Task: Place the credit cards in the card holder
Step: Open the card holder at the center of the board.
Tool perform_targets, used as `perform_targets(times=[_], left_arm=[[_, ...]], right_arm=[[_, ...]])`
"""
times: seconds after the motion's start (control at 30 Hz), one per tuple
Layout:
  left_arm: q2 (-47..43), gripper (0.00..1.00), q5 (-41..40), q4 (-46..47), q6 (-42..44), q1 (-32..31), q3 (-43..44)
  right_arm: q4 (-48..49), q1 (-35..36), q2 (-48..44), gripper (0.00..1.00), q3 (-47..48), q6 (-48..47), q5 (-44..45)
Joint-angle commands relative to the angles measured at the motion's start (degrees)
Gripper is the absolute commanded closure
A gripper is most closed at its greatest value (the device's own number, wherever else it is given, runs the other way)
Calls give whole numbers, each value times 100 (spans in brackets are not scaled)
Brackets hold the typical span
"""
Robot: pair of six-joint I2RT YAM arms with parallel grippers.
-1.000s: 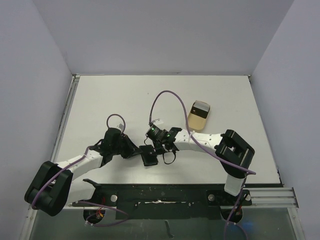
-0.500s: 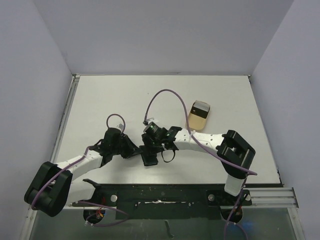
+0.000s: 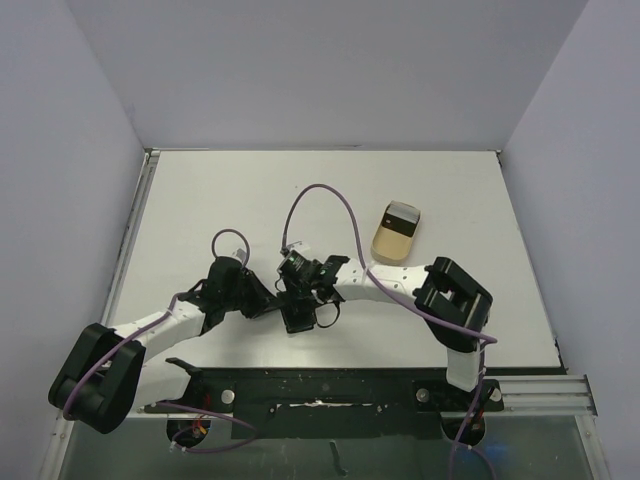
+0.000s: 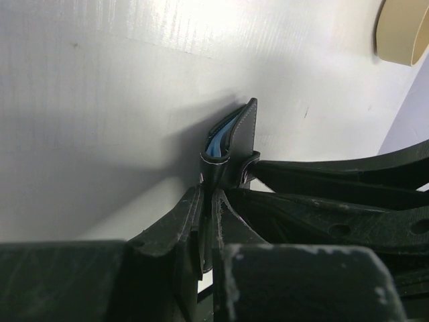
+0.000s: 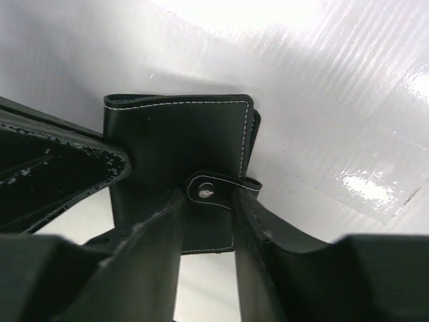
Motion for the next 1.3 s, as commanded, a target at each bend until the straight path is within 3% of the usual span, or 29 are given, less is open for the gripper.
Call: perform_targets(times=[0.0, 0.33, 0.73, 0.93, 1.0, 1.13, 1.27], left_arm=[[-175, 100, 199, 292, -61, 9, 78], [-204, 100, 181, 284, -44, 9, 15], [-76, 100, 177, 149, 134, 9, 72], [408, 100, 286, 224, 270, 18, 303], [631, 90, 358, 230, 338, 18, 425], [959, 59, 472, -35, 505, 18, 852], [790, 50, 342, -316, 678, 28, 1148]], right_arm=[[-448, 69, 37, 72, -26, -57, 888], [-413, 128, -139, 100, -124, -210, 1682], [-139, 33, -473, 100, -486, -146, 1886], [-139, -16, -986, 100, -654, -86, 1876], [-63, -53, -1286, 100, -820, -41, 1817], [-3, -110, -1865, 100, -1053, 63, 1747], [191, -138, -2345, 100, -1172, 144, 1505]])
